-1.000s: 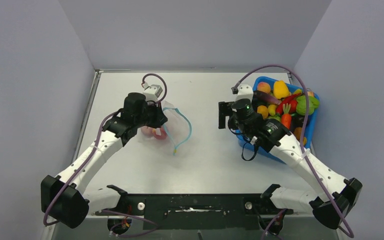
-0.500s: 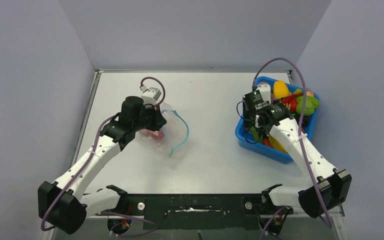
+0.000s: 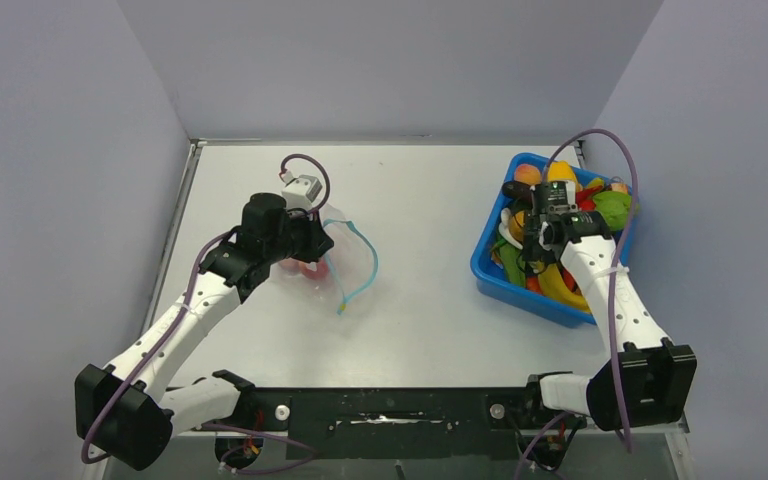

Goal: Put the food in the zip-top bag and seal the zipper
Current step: Pick up the fake fruit from the bin.

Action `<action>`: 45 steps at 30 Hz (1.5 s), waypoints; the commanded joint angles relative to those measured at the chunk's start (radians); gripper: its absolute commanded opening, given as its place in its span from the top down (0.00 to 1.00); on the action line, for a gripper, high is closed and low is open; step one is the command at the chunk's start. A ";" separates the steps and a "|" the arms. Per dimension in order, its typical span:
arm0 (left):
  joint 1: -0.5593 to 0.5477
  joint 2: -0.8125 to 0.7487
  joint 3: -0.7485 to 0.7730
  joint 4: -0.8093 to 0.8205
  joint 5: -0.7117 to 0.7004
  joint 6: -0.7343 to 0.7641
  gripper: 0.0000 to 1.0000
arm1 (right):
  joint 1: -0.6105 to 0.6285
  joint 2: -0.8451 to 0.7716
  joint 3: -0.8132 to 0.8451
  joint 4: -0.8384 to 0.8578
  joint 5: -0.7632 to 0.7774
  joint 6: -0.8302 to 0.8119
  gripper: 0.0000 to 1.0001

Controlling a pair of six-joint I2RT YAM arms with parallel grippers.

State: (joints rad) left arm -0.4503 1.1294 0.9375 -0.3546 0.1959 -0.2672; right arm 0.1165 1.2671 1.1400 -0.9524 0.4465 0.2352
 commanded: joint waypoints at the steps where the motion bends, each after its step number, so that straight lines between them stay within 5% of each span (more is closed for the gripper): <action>1: 0.001 -0.026 0.010 0.068 0.023 0.003 1.00 | -0.028 -0.025 -0.015 0.084 -0.075 -0.071 0.40; 14: 0.000 -0.020 0.006 0.072 0.042 -0.003 1.00 | -0.056 0.059 -0.015 0.118 -0.098 -0.079 0.45; 24: 0.000 -0.041 -0.003 0.077 0.025 -0.005 1.00 | -0.067 0.051 -0.033 0.139 -0.165 -0.089 0.55; 30: -0.001 -0.050 -0.003 0.076 0.018 -0.006 1.00 | -0.070 0.042 -0.037 0.135 -0.177 -0.093 0.70; 45: -0.001 -0.054 -0.009 0.081 0.010 -0.009 1.00 | -0.067 -0.028 0.004 0.080 -0.214 -0.087 0.84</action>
State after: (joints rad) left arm -0.4503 1.1023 0.9260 -0.3462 0.2115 -0.2764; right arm 0.0521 1.2907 1.1034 -0.8505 0.2493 0.1387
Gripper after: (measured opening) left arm 0.010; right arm 0.245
